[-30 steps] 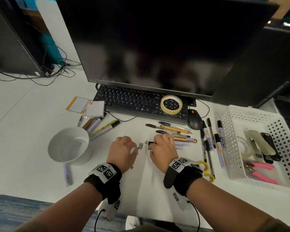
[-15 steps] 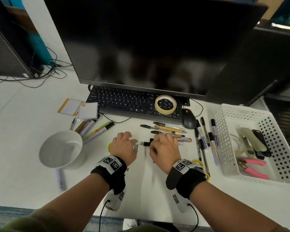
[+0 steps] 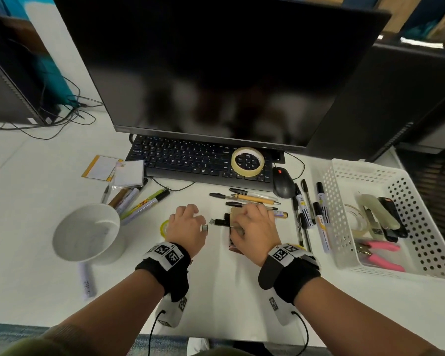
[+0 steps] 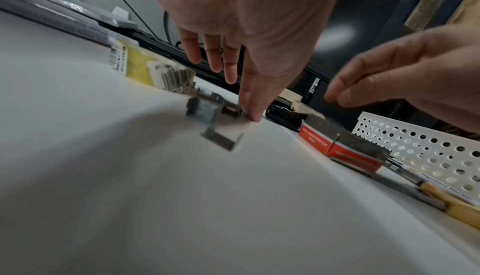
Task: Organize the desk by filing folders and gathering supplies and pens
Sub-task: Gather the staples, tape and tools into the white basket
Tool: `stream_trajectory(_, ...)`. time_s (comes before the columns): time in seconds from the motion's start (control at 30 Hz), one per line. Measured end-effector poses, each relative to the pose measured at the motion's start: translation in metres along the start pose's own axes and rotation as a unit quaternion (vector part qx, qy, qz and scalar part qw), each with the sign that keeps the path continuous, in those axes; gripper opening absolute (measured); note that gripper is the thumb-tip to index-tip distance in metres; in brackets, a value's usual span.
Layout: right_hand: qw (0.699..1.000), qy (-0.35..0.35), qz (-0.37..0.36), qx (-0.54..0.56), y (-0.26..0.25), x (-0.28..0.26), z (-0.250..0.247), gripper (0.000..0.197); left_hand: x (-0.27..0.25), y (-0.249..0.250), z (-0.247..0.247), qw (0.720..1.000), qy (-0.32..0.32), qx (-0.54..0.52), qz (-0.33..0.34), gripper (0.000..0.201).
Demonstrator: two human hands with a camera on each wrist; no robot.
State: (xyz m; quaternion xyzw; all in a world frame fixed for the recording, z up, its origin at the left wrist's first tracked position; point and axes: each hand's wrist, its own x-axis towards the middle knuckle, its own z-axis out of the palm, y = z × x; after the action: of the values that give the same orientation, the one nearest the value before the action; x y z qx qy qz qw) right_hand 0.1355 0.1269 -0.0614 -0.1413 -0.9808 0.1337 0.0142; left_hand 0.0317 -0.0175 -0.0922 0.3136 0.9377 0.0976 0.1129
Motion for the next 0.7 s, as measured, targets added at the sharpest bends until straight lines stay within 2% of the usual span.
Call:
stream_trajectory(0.1,0.998,-0.039,-0.046,-0.024,-0.014,0.011,0.000,0.027,-0.001,-0.001,0.002,1.000,0.001,-0.006,-0.004,0.027)
stream_trajectory(0.2,0.997,-0.041,-0.057,-0.038,-0.023,0.022,0.008,0.028,-0.002,-0.004,0.003,1.000,-0.001,-0.001,-0.005,0.031)
stream_trajectory(0.33,0.993,-0.057,-0.004,-0.103,-0.032,0.035,0.021,0.009,-0.002,-0.008,0.004,1.000,-0.012,0.019,-0.002,0.031)
stream_trajectory(0.4,0.990,-0.071,0.007,-0.121,-0.025,0.042,0.036,0.011,-0.001,-0.009,0.003,0.999,-0.026,0.042,0.007,0.029)
stream_trajectory(0.53,0.991,-0.029,-0.027,-0.126,-0.035,0.040,0.027,0.005,0.002,-0.011,0.001,0.997,-0.036,0.068,0.025,0.026)
stream_trajectory(0.6,0.992,-0.032,-0.038,-0.118,-0.042,0.039,0.019,0.003,0.003,-0.012,0.002,0.996,-0.036,0.070,0.031,0.028)
stream_trajectory(0.67,0.993,-0.042,-0.041,-0.103,-0.046,0.042,0.021,0.014,0.004,-0.013,0.003,0.997,-0.035,0.067,0.034,0.027)
stream_trajectory(0.7,0.995,-0.035,-0.026,-0.090,-0.047,0.044,0.021,0.011,0.004,-0.014,0.003,0.997,-0.034,0.065,0.036,0.027)
